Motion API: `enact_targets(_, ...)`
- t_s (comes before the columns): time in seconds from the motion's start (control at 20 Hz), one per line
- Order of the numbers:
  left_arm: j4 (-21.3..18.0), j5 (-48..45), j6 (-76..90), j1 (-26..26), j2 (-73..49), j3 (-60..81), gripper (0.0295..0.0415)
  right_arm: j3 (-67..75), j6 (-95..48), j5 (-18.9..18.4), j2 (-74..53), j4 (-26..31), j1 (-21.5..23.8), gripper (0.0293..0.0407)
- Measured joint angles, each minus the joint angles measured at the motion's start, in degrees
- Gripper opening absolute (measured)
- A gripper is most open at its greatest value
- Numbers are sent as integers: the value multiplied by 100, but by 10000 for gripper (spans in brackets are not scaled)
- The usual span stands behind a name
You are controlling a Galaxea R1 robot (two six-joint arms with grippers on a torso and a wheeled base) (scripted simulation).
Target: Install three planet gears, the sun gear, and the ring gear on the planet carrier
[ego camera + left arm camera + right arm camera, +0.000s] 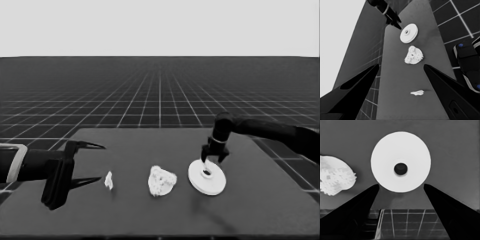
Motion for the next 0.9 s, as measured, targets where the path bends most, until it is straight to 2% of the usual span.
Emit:
enact_targets(0.1,0,0,0,0,0,0,385,-347,-122,422,148,-613,-745,385)
enact_targets(0.15,0,0,0,0,0,0,385,-480,-171,525,207,-733,-916,385)
enact_targets(0.5,0,0,0,0,0,0,385,-696,-249,677,300,-886,-1121,385)
enact_targets(0.55,0,0,0,0,0,0,385,-698,-250,678,301,-888,-1122,349)
enact_targets(0.9,0,0,0,0,0,0,385,-700,-251,679,302,-888,-1122,348)
